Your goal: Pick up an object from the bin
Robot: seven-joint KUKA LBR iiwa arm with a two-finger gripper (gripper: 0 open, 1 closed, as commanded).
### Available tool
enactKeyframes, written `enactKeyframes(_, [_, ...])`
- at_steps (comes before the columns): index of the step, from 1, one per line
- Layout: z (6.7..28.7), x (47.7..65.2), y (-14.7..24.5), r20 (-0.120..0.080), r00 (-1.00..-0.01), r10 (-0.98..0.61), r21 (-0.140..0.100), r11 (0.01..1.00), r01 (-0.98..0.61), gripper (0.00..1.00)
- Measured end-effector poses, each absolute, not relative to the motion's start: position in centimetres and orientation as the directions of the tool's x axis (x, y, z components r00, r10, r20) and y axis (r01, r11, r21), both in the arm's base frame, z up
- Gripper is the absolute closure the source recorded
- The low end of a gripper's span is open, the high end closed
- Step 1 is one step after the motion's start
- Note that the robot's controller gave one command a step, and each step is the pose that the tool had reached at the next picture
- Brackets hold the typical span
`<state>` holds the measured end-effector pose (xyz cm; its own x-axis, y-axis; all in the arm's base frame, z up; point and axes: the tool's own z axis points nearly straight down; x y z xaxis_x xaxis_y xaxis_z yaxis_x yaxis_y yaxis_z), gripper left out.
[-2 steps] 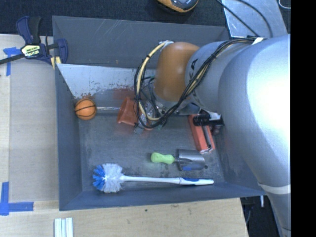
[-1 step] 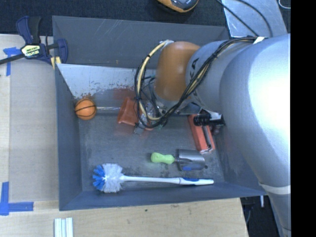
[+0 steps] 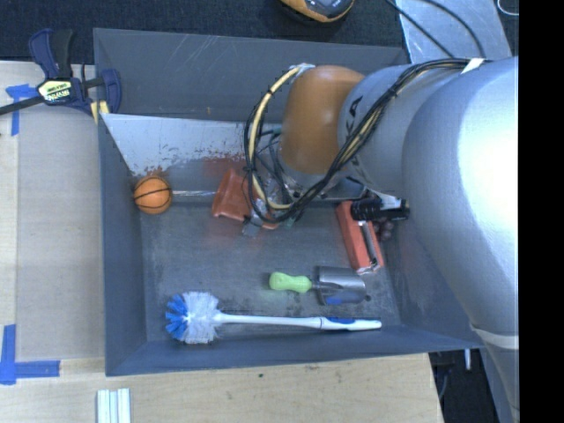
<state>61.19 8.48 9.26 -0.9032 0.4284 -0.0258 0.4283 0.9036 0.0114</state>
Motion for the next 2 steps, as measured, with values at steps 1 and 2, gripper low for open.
enactKeyframes(1, [10.96,61.51,8.49,-0.035,-0.903,0.428,0.017,0.904,0.428,1.0])
enactKeyframes(2, [11.89,61.47,8.47,-0.034,-0.903,0.428,0.016,0.904,0.428,1.0])
